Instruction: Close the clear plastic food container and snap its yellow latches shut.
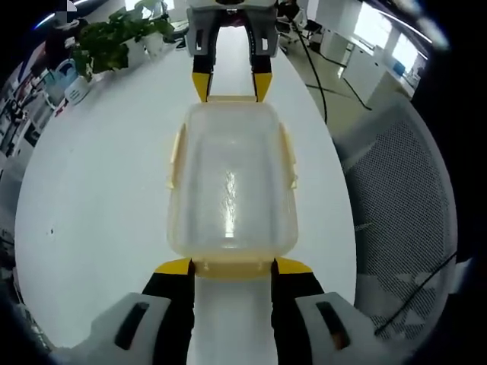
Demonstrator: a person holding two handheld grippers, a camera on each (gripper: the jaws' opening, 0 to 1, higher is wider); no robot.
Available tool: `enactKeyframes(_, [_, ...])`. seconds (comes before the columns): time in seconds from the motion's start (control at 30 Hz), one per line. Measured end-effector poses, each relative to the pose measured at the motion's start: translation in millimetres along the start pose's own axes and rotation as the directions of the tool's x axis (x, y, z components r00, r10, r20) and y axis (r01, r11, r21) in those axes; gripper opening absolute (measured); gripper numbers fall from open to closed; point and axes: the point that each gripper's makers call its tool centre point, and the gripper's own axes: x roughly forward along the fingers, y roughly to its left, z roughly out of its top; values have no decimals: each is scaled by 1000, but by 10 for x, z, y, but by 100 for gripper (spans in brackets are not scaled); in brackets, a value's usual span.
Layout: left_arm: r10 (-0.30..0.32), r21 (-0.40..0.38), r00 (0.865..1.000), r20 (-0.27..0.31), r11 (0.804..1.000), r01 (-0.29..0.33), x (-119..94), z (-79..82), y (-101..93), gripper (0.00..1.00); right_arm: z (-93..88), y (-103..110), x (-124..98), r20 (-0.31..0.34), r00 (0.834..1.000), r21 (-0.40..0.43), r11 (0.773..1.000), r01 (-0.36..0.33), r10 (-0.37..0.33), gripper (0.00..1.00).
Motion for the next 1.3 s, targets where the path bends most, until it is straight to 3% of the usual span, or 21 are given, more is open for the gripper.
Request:
enactKeyframes(1.0, [3,12,1000,-18,1000,-3,-35,-19,-16,41,44,15,-26,25,1000,9,1000,-15,14,40])
enactKeyframes(1.13, [11,-12,1000,-16,1000,-11,-62,-13,7,52,40,16,-42,23,1000,8,1000,-14,14,45])
enactKeyframes(1.3, [24,-10,999,-27,1000,-25,-84,-24,35,49,29,-3,-67,21,1000,19,1000,-7,7,41])
